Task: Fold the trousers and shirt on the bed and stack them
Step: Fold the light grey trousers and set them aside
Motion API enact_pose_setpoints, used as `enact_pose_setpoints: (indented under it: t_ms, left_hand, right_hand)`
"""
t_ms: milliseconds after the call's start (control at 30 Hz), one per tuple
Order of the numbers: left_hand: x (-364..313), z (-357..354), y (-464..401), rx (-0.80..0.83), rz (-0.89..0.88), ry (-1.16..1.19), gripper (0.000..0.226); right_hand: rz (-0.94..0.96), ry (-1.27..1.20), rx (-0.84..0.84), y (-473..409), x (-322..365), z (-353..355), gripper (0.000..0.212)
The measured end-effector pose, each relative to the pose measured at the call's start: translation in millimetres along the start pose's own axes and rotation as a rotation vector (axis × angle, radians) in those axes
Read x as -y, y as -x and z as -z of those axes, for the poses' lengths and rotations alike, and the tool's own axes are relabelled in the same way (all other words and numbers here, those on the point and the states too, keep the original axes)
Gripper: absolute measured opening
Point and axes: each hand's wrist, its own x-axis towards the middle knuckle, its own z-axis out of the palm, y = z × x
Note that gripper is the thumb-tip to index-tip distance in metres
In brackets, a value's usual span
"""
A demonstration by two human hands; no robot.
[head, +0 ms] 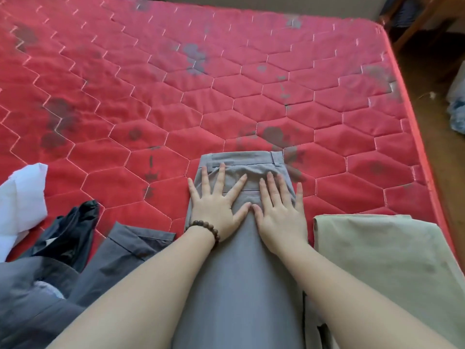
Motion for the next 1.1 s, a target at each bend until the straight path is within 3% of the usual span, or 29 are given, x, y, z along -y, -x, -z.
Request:
enact_pose_setpoints:
  t_ms: [100, 300, 500, 667, 833, 1100]
  left_hand:
    - [4.8, -3.7, -15.9, -0.060, -0.004, 0.016, 0.062]
    - [8.9, -10.4, -17.2, -0.137, -0.047, 0.056, 0.060]
    - [-1.3, -7.3, -15.3, -0.162, -0.059, -0.064, 0.053]
    - [-9.3, -17.3, 40.9, -0.076, 0.023, 0.099, 0.057]
    - [-16.4, -22.2, 131.1, 0.032, -0.020, 0.064, 0.065]
    - [-38.7, -17.0, 207.9, 0.235, 0.107, -0.006, 0.073]
  right_hand:
    - [0.101, -0.059, -0.020, -36.7, -14.3, -5.9, 0.059]
    - [0.082, -0.156, 0.005, -45.0, -23.8, -17.5, 0.056]
    - [-0.077, -0.012, 0.075, -38.2, 3.5, -8.2, 0.056]
    - [-0.098, -0.144, -0.003, 57.3, 49.7, -8.0, 0.056]
    - [-0.062, -0.194, 0.016, 141.2, 63.8, -9.8, 0.055]
    - [-0.049, -0.209, 0.074, 218.6, 57.4, -11.4, 0.060]
